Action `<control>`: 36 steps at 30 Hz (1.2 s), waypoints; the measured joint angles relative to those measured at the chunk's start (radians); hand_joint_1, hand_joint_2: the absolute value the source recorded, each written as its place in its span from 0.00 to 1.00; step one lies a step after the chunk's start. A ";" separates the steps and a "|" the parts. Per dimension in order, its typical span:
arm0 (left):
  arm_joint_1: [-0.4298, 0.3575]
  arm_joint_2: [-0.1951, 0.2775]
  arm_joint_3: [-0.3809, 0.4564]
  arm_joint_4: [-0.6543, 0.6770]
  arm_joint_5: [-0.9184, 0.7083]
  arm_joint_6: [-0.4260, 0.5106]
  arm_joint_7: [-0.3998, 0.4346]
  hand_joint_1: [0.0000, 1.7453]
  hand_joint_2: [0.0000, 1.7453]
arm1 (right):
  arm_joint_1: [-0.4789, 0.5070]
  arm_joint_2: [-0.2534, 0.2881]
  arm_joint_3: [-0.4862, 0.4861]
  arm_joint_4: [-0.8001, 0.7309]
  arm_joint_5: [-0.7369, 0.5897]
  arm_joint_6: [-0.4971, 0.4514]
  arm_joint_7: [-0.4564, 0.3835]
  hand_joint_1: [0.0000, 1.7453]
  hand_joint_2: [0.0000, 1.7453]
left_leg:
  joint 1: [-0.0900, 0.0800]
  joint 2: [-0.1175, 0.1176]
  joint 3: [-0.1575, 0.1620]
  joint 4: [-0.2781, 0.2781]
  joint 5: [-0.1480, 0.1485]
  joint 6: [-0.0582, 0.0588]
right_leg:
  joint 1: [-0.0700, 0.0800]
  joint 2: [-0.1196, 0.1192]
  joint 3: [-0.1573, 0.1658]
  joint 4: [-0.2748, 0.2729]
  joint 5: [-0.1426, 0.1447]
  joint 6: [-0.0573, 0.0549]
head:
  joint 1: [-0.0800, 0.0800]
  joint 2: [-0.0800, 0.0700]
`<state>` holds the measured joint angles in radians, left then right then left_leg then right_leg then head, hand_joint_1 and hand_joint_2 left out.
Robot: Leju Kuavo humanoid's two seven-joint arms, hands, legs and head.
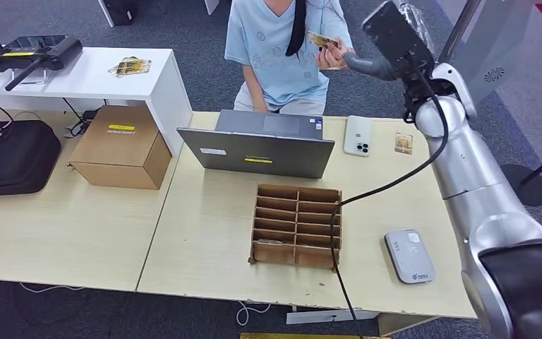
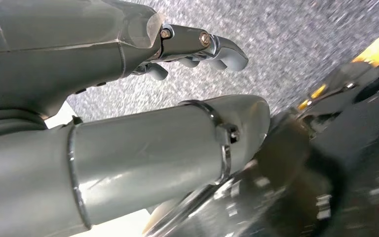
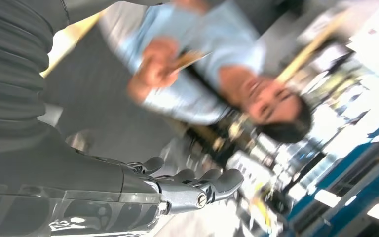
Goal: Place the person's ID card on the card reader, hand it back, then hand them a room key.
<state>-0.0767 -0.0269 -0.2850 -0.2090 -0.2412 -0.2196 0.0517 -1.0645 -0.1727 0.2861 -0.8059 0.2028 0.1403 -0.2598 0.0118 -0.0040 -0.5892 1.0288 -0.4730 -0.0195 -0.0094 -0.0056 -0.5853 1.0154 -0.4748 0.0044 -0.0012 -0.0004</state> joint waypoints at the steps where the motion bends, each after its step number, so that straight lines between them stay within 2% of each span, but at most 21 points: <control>1: 0.006 0.000 0.000 0.000 0.003 0.004 0.000 0.00 0.00 | 0.034 -0.002 -0.027 -0.045 -0.075 0.029 -0.007 0.00 1.00 | 0.000 0.000 0.000 0.000 0.000 0.000 | 0.000 0.000 0.000 0.000 0.000 0.000 | 0.000 0.000; 3: 0.015 0.000 0.000 0.000 0.005 0.008 0.004 0.00 0.00 | 0.112 -0.010 -0.068 -0.147 -0.211 0.092 -0.010 0.00 1.00 | 0.000 0.000 0.000 0.000 -0.001 0.000 | 0.000 0.000 0.000 -0.001 0.000 0.000 | 0.000 0.000; 5: 0.023 0.000 0.000 0.000 0.006 0.009 0.008 0.00 0.00 | 0.192 -0.023 -0.088 -0.243 -0.294 0.138 -0.011 0.00 1.00 | 0.000 0.000 0.000 0.000 -0.001 0.001 | 0.000 0.000 0.000 -0.001 0.000 0.000 | 0.000 0.000; 8: 0.031 0.002 0.000 0.000 0.007 0.008 0.009 0.00 0.00 | 0.278 -0.041 -0.101 -0.339 -0.332 0.156 -0.012 0.00 1.00 | 0.000 0.000 -0.001 0.000 -0.001 0.001 | 0.000 0.000 0.000 -0.001 0.000 0.000 | 0.000 0.000; 13: 0.038 0.004 0.000 0.000 0.015 0.003 0.008 0.00 0.00 | 0.353 -0.064 -0.116 -0.432 -0.369 0.162 -0.030 0.00 1.00 | 0.000 -0.001 0.000 0.000 -0.001 0.001 | 0.000 -0.001 0.001 -0.001 -0.001 0.000 | 0.000 0.000; 17: 0.053 0.004 0.000 0.002 0.042 0.030 0.002 0.00 0.00 | 0.533 -0.092 -0.138 -0.595 -0.380 0.116 -0.046 0.00 0.00 | 0.000 -0.003 0.000 0.000 -0.002 0.002 | 0.000 -0.003 0.002 -0.002 -0.002 0.002 | 0.000 0.000; 22: 0.070 0.004 0.003 0.005 0.068 0.054 0.003 0.00 0.00 | 0.822 -0.123 -0.197 -0.851 -0.253 0.022 -0.051 0.00 0.00 | 0.000 -0.005 0.000 0.000 -0.006 0.003 | 0.000 -0.004 0.003 -0.003 -0.005 0.004 | 0.000 0.000; 25: 0.075 0.004 0.005 0.008 0.070 0.066 0.009 0.00 0.00 | 0.995 -0.125 -0.229 -0.994 -0.186 0.018 -0.046 0.00 0.00 | 0.000 -0.005 0.000 0.000 -0.008 0.002 | 0.000 -0.004 0.003 -0.003 -0.007 0.003 | 0.000 0.000; 29: 0.075 0.003 0.006 0.009 0.068 0.082 0.011 0.00 0.00 | 1.181 -0.125 -0.235 -1.132 0.099 -0.073 0.016 0.00 0.00 | 0.000 -0.005 0.000 0.000 -0.010 0.002 | 0.000 -0.004 0.003 -0.003 -0.009 0.004 | 0.000 0.000; 32: 0.074 0.002 0.006 0.009 0.067 0.087 0.016 0.00 0.00 | 1.254 -0.125 -0.232 -1.188 0.257 -0.134 0.056 0.00 0.00 | 0.000 -0.003 0.001 0.000 -0.010 0.002 | 0.000 -0.003 0.004 -0.003 -0.009 0.004 | -0.001 0.000; 36: 0.074 0.002 0.006 0.009 0.066 0.087 0.017 0.00 0.00 | 1.263 -0.125 -0.232 -1.197 0.280 -0.143 0.063 0.00 0.00 | 0.000 -0.003 0.001 0.000 -0.010 0.002 | 0.000 -0.002 0.004 -0.003 -0.009 0.004 | -0.001 0.000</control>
<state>-0.0024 -0.0248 -0.2789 -0.1999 -0.1748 -0.1326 0.0689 0.1988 -0.2976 0.0543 -2.0027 0.4823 -0.0024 -0.1970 0.0117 -0.0067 -0.5883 1.0284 -0.4830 -0.0172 -0.0093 -0.0080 -0.5816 1.0124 -0.4843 0.0084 -0.0018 -0.0004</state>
